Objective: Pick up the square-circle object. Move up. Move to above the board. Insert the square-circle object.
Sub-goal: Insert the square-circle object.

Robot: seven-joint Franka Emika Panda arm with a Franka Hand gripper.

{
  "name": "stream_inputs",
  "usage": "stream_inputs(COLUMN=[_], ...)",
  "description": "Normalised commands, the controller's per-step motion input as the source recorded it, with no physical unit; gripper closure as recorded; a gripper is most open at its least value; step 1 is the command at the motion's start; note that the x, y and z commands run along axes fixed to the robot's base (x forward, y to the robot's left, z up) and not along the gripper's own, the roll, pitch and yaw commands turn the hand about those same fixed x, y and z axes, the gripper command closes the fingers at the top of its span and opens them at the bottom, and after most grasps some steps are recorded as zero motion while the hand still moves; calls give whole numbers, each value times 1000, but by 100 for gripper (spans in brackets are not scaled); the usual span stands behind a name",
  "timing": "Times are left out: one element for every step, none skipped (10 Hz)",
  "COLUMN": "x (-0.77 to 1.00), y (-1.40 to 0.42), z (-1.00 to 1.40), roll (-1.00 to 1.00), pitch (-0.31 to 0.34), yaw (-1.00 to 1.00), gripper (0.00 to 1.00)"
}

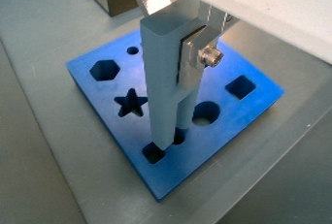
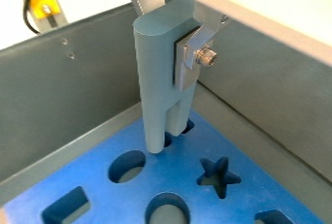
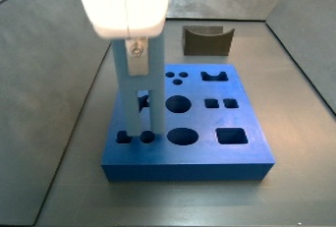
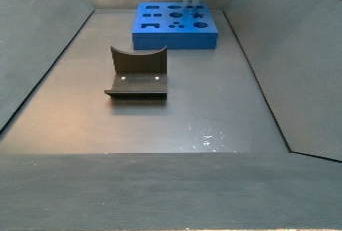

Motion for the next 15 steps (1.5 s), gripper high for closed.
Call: stream_inputs(x=[0,-20,-26,-86,-380,-223,0,-197,-137,0,0,0,111,463,140], y=[0,0,-91,-123,-40,-31,0,0,-49,-206,-166,-34,-9,0,0], z=[-331,-197,-126,-37,-77,-6,0,-49,-194,-306,-163,0,-54,-194,-134], roll=[83,49,77,44,4,1,0,14,71,171,104,9,4,0,-4], pitch=[39,10,0,0,0,0,-7,-1,0,0,0,0,0,116,0], yaw=[0,-23,-51,-154,-266,-154,0,0,-11,-134,-186,0,0,0,0], gripper=[100,100,100,100,100,100,100,100,100,100,100,100,100,100,100])
